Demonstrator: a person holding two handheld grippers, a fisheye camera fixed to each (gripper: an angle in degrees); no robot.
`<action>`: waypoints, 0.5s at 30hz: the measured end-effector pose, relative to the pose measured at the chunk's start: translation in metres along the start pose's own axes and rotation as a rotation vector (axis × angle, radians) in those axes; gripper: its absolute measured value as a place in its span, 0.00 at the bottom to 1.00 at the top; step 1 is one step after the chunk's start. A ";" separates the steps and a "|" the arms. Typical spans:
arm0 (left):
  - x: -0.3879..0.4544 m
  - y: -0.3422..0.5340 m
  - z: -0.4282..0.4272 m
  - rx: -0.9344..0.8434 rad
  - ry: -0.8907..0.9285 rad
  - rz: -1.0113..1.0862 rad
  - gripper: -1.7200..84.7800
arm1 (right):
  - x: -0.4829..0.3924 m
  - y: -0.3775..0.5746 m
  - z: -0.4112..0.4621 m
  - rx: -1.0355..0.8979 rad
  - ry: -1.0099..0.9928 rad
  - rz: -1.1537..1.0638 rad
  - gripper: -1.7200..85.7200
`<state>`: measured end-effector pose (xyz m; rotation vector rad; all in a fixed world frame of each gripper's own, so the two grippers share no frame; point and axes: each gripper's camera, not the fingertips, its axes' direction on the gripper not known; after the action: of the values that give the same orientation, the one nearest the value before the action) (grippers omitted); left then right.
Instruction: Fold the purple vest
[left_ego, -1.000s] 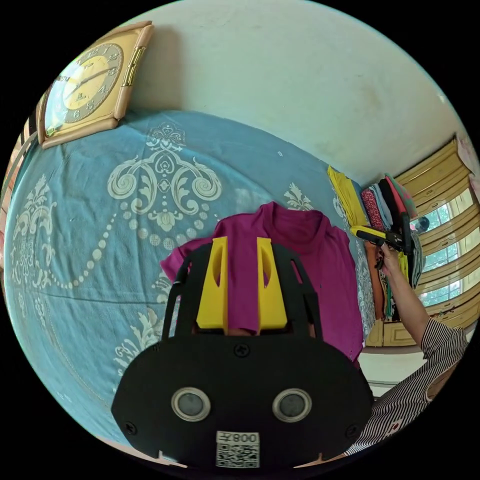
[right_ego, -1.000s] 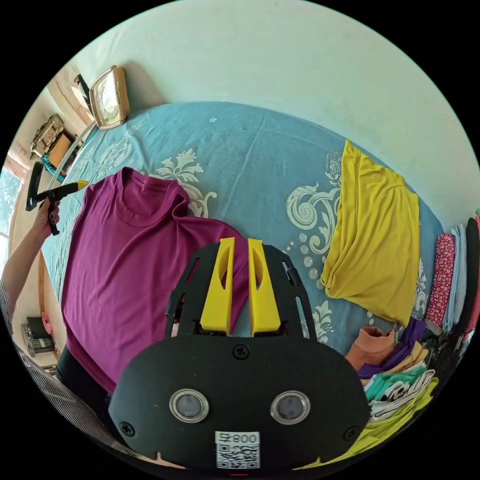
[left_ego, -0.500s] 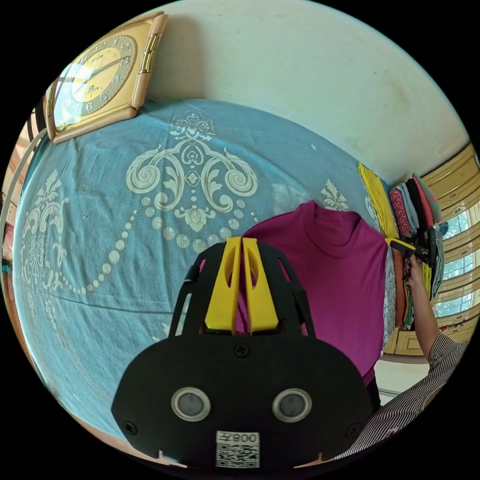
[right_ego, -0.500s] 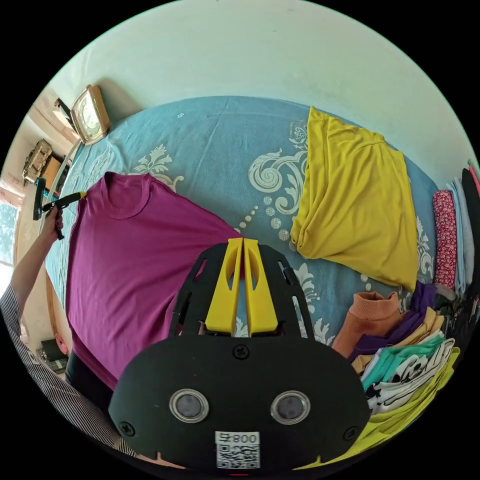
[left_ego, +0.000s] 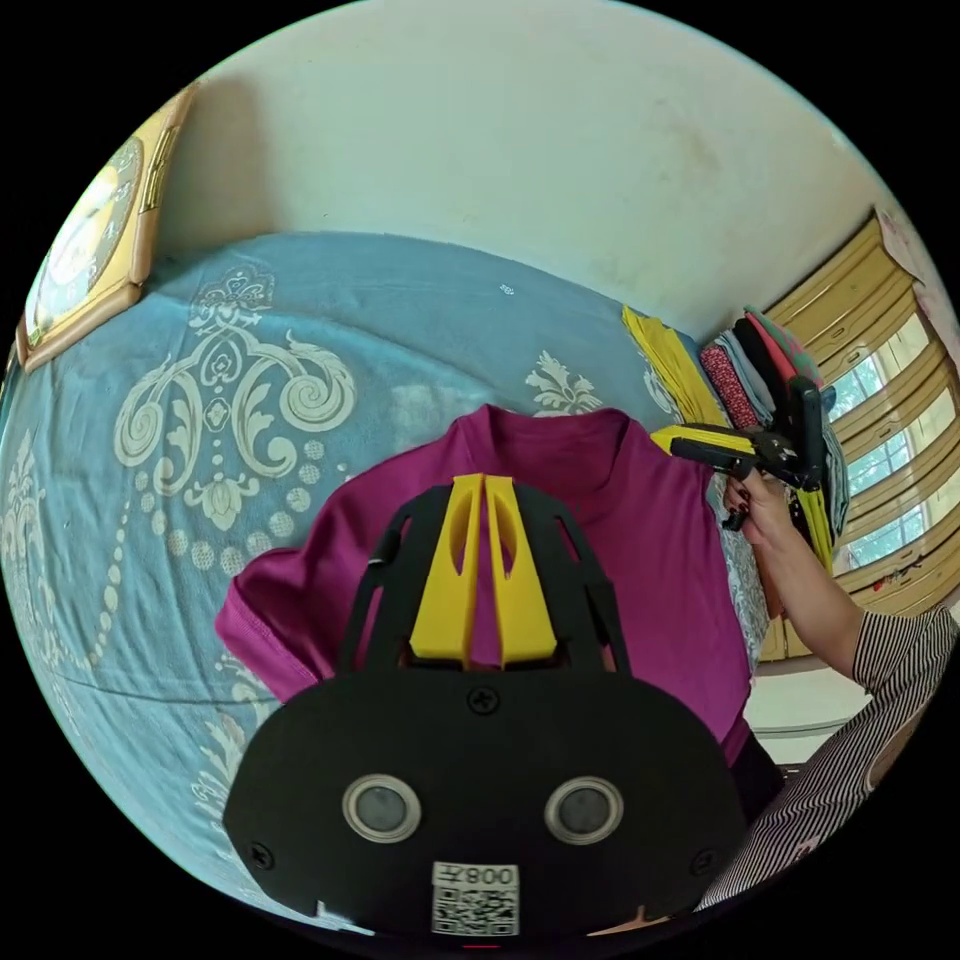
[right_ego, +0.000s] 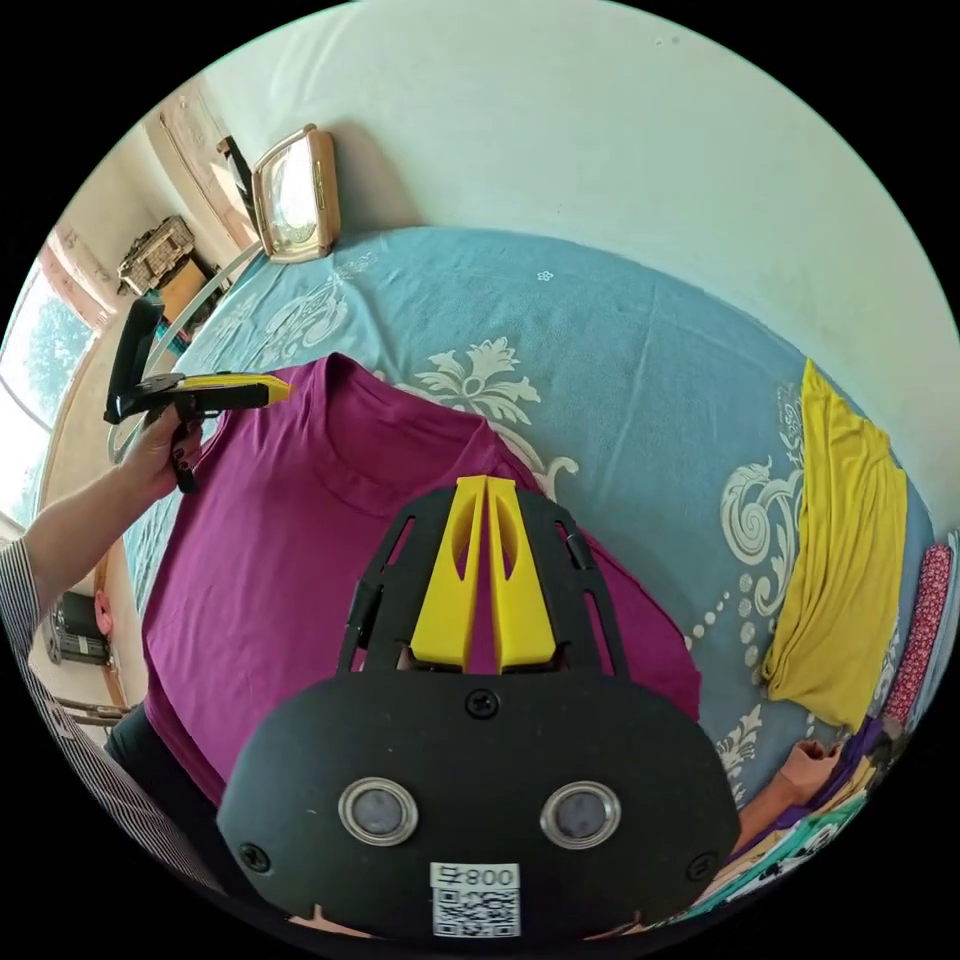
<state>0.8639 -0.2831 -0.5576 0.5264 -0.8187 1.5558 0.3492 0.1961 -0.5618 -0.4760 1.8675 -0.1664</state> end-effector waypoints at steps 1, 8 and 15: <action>0.006 -0.009 0.011 -0.026 -0.021 0.002 0.03 | -0.003 -0.008 0.013 -0.030 0.009 -0.003 0.02; 0.019 -0.064 0.043 -0.041 -0.081 -0.022 0.02 | 0.009 -0.035 0.040 -0.028 0.073 0.065 0.02; 0.042 -0.084 0.045 0.003 -0.056 -0.024 0.02 | 0.015 -0.007 0.032 0.030 0.037 0.083 0.02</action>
<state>0.9337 -0.2888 -0.4805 0.5823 -0.8495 1.5262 0.3766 0.1870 -0.5838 -0.3769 1.9144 -0.1484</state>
